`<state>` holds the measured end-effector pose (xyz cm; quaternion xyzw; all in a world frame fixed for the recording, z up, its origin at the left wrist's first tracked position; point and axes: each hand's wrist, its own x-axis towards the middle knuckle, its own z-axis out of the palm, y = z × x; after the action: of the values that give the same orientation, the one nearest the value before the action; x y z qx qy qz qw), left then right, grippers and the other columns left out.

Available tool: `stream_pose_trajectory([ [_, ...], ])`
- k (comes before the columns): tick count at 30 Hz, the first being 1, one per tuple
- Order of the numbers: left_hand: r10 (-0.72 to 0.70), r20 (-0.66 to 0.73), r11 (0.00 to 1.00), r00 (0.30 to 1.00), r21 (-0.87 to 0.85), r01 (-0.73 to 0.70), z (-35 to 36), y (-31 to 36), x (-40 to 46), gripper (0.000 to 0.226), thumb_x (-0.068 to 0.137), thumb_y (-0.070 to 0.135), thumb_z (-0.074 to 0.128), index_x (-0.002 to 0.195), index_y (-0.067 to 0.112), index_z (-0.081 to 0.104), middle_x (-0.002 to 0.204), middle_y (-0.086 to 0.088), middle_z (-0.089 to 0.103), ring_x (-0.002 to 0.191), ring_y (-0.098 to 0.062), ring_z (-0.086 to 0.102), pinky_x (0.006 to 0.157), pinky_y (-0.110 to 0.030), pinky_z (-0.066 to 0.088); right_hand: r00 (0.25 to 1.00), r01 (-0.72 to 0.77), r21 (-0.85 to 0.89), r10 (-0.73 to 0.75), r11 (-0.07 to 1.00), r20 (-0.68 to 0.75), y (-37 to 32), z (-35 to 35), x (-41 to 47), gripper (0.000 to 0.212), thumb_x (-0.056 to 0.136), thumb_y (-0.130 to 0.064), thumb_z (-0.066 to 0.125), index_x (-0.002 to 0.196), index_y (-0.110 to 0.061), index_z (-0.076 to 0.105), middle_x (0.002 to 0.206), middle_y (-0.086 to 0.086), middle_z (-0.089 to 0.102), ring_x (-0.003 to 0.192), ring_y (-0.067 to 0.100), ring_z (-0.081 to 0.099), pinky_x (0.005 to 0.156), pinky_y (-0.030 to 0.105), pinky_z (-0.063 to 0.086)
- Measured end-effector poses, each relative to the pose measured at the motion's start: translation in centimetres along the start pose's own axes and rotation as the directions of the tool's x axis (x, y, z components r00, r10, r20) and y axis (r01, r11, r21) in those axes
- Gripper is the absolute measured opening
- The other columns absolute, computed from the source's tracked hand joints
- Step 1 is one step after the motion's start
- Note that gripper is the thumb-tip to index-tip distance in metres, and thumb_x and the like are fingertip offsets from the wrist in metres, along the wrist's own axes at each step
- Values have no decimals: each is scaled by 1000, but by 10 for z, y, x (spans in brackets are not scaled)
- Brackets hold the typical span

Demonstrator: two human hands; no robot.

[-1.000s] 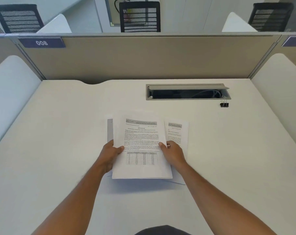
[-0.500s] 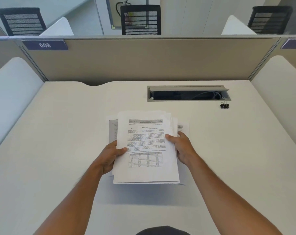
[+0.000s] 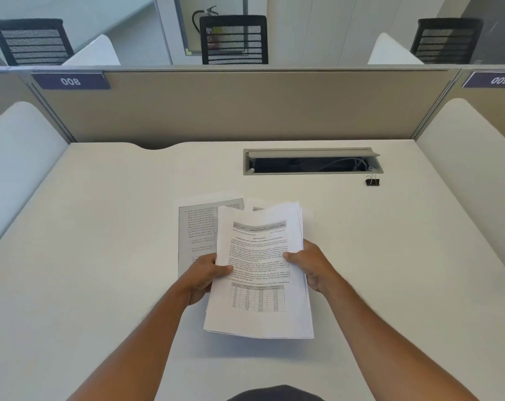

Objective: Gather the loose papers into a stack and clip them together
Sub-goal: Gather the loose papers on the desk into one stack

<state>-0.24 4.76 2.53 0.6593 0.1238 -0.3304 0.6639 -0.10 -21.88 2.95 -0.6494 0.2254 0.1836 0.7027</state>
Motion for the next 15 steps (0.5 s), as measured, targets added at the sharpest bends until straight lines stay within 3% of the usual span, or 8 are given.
stream_pose_trajectory([
  [2, 64, -87, 998, 994, -2, -64, 7, 7, 0, 28, 91, 10, 70, 119, 6, 69, 116, -12, 76, 103, -30, 74, 96, -54, 55, 997, 64, -28, -65, 998, -31, -8, -1, -3, 34, 89, 3, 67, 118, -14, 70, 111, 4, 77, 101, 23, 74, 88, 38, 59],
  [5, 237, -251, 962, 939, -71, -262, 15, 27, -1, 32, 90, 2, 68, 120, 13, 66, 118, -10, 75, 107, -30, 72, 92, -51, 58, 980, 188, -40, -190, 981, -65, -34, -4, -9, 29, 86, -2, 73, 108, -20, 73, 108, 4, 77, 97, 22, 75, 90, 40, 60],
  [8, 448, -326, 887, 832, 47, -459, 26, 52, -9, 34, 94, 4, 63, 125, 17, 62, 117, -4, 74, 107, -25, 71, 86, -45, 60, 945, 317, -69, -322, 946, -66, -62, -4, -20, 25, 87, -6, 73, 107, -22, 73, 106, 0, 77, 99, 22, 74, 86, 37, 61],
  [11, 627, -368, 776, 687, 216, -592, 43, 75, -18, 33, 99, 6, 56, 131, 15, 56, 117, 1, 69, 105, -16, 68, 82, -30, 61, 877, 463, -68, -468, 884, -110, -80, -2, -30, 26, 91, -12, 71, 115, -19, 71, 110, 3, 75, 100, 21, 72, 83, 36, 61],
  [13, 681, -409, 726, 608, 264, -635, 54, 84, -22, 33, 100, 4, 55, 132, 13, 52, 114, 6, 65, 102, -11, 65, 78, -22, 61, 824, 541, -85, -547, 837, -144, -84, -1, -32, 24, 92, -13, 70, 116, -18, 69, 111, 4, 74, 100, 20, 71, 79, 31, 61],
  [15, 693, -436, 710, 574, 276, -647, 59, 83, -21, 32, 99, 2, 55, 129, 11, 50, 109, 9, 62, 99, -9, 64, 75, -21, 61, 793, 578, -91, -584, 811, -171, -81, -2, -31, 25, 92, -12, 70, 116, -13, 69, 110, 5, 74, 100, 19, 70, 77, 24, 59],
])
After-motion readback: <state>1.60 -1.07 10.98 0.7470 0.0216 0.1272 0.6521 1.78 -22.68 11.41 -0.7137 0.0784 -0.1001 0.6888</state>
